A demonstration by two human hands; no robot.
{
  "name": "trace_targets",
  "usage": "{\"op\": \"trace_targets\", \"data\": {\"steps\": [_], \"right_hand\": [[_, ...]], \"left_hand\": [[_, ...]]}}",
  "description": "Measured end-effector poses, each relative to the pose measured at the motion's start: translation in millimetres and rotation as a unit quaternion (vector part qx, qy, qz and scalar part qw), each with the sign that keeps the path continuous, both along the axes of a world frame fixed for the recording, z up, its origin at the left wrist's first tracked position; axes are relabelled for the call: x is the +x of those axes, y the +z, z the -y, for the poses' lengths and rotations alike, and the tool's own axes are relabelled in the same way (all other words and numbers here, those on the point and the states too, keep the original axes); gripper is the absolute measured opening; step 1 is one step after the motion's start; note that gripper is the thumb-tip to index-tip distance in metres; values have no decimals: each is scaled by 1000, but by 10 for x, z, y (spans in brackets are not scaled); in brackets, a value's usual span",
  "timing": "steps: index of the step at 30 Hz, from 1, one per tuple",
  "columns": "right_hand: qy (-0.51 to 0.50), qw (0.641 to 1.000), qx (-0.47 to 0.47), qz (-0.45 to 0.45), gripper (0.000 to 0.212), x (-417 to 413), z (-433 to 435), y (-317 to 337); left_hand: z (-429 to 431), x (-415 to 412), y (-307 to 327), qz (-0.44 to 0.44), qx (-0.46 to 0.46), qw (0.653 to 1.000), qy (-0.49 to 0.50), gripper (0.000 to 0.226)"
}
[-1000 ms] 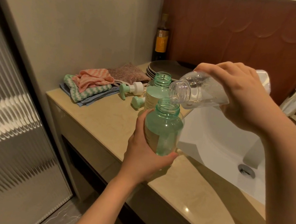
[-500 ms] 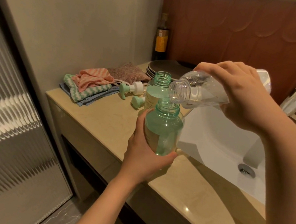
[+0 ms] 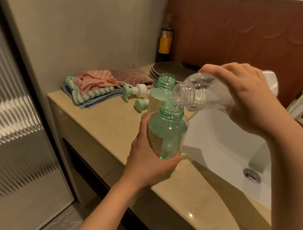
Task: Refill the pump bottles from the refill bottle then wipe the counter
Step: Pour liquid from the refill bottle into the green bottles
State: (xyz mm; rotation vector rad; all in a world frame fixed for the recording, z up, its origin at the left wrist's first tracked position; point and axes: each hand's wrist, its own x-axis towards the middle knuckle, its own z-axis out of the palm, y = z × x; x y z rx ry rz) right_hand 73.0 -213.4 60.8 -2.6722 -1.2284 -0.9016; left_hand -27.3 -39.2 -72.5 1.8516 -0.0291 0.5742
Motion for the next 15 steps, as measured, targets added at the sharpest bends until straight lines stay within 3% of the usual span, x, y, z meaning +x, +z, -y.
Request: {"op": "trace_targets", "data": {"steps": [15], "right_hand": [[-1,1000,4,-7,92,-14,0,10]], "left_hand": [[-7,3,-5,-2,-1,1000,-2,97]]}}
